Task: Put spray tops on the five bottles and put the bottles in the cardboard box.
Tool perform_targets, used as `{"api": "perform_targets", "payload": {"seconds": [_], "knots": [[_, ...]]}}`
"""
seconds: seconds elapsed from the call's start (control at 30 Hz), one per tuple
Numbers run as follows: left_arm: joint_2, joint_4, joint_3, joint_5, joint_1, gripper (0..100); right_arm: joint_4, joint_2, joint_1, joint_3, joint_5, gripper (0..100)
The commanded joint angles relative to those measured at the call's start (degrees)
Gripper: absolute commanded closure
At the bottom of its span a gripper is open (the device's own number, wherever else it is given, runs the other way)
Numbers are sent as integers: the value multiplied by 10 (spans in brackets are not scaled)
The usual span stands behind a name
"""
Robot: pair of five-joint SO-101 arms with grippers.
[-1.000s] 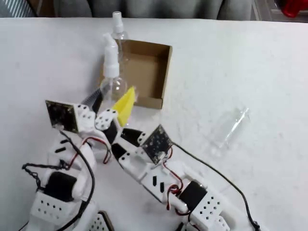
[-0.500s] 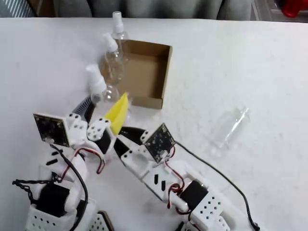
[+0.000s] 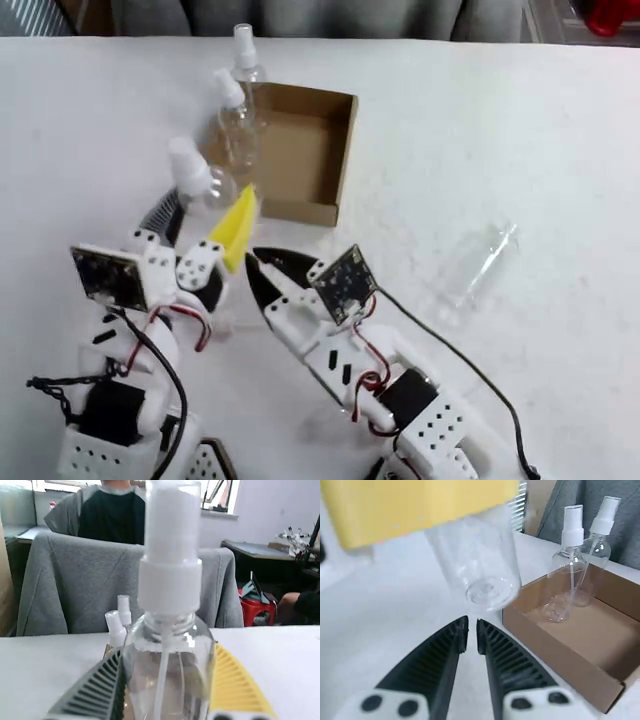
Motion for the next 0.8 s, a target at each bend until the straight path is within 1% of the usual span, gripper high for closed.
{"api": "perform_targets", "payload": {"seconds": [0.0, 0.2, 0.4, 0.67, 0.77], "knots": [[30, -89, 4, -4, -32, 980, -5, -7, 7, -5, 2, 984], [203, -184, -37, -3, -72, 980, 10, -9, 8, -5, 2, 984], [373, -292, -90, -3, -72, 980, 10, -7, 9, -5, 2, 984], [569, -361, -169, -3, -72, 980, 10, -7, 9, -5, 2, 984], [633, -404, -186, -4, -72, 980, 10, -7, 9, -5, 2, 984]]}}
